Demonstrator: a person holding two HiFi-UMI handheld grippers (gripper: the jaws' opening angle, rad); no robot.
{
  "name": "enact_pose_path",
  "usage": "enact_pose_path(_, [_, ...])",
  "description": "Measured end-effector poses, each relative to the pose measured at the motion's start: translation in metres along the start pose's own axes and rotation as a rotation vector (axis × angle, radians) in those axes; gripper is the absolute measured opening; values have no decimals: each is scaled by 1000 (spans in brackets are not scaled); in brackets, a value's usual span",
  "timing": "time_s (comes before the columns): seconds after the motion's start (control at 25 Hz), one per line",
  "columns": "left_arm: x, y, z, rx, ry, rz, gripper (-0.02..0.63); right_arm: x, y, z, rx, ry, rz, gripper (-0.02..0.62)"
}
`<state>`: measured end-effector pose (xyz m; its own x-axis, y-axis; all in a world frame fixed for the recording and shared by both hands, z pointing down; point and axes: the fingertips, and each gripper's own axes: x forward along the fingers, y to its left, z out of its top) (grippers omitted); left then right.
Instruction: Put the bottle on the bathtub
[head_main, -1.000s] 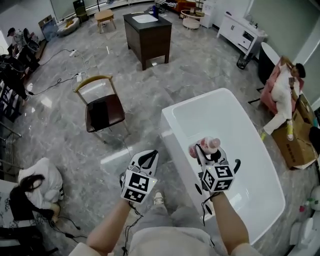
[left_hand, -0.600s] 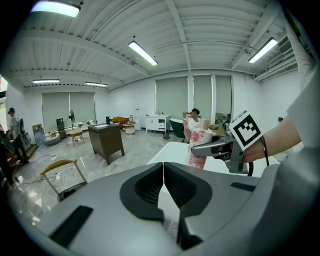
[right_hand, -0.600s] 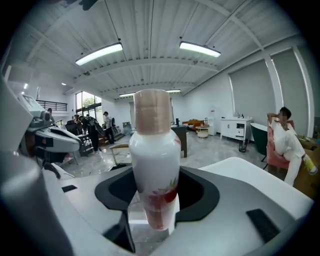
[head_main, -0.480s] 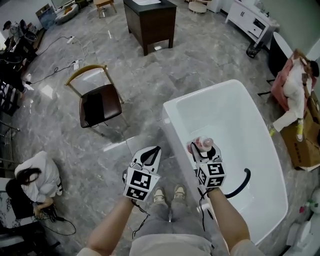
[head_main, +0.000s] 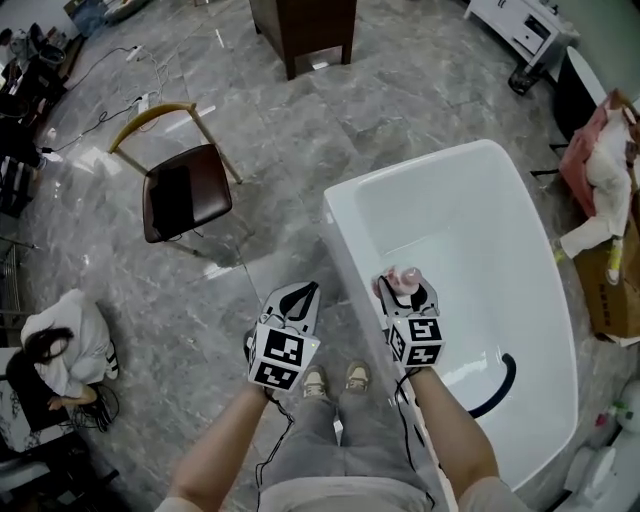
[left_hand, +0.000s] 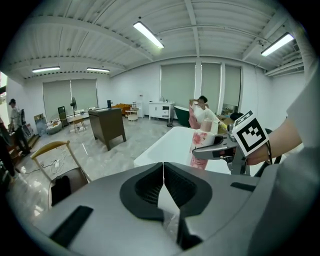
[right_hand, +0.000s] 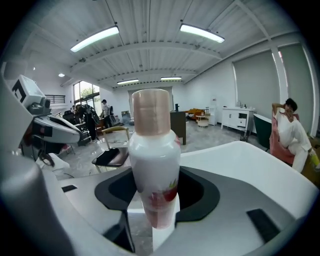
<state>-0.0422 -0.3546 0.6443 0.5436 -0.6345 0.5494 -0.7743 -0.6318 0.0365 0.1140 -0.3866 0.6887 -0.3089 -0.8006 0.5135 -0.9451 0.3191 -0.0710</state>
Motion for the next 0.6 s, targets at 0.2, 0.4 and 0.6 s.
enact_pose_path(0.2, [19, -1, -20, -22, 34, -9, 21, 24, -16, -35, 62, 21, -22, 250])
enact_pose_path(0.4, [29, -13, -38, -69, 66, -30, 21, 35, -19, -63, 75, 37, -38, 250])
enact_pose_path(0.6, [25, -25, -44, -91, 70, -44, 21, 25, -15, -70, 65, 1, -26, 253])
